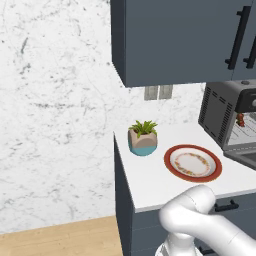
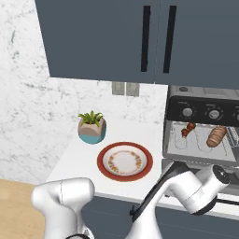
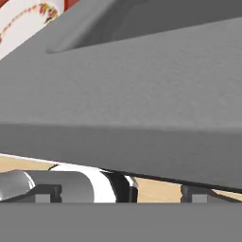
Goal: Pick up the kebab skewer and baguette bread, and place them inside the toaster oven. Close the toaster oven door and start by setting the timer.
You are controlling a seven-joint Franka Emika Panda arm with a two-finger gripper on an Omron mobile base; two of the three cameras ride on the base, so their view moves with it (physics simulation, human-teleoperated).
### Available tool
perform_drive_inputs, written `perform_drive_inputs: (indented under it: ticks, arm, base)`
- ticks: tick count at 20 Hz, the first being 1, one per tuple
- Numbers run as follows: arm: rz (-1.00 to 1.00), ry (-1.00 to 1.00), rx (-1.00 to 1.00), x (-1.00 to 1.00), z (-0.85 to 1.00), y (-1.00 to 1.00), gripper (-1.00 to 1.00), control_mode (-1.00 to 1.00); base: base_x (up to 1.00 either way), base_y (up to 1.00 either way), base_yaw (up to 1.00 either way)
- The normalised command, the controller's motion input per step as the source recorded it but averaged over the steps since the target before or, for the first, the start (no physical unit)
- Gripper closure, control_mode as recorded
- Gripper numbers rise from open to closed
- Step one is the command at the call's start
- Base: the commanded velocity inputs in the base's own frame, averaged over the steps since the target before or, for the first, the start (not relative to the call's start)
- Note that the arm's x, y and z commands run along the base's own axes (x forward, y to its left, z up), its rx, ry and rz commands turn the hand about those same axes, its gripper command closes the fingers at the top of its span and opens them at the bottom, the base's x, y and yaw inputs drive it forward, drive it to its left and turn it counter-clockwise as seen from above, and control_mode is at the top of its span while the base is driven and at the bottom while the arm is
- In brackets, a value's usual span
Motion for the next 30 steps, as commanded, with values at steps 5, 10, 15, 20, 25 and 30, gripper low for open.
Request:
perform_drive_inputs:
  ticks: [5, 10, 15, 20, 25, 30]
  arm:
    - [-0.04, -0.28, -0.13, 0.78, 0.21, 0.14, -1.00, -1.00]
    - [-0.06, -0.31, -0.14, 0.87, 0.05, 0.42, -1.00, -1.00]
    - [-0.10, -0.32, -0.18, 0.88, 0.00, 0.56, -1.00, -1.00]
    - [-0.14, -0.27, -0.20, 0.96, 0.00, 0.52, -1.00, -1.00]
    - [-0.11, -0.11, -0.20, 0.92, 0.08, 0.17, -1.00, -1.00]
    - [-0.03, 0.00, -0.14, 0.76, 0.19, 0.00, -1.00, -1.00]
  base:
    - [0.00, 0.00, 0.00]
    - [0.00, 0.00, 0.00]
    - [0.00, 0.00, 0.00]
    - [0.00, 0.00, 0.00]
    - [0.00, 0.00, 0.00]
    - [0.00, 0.00, 0.00]
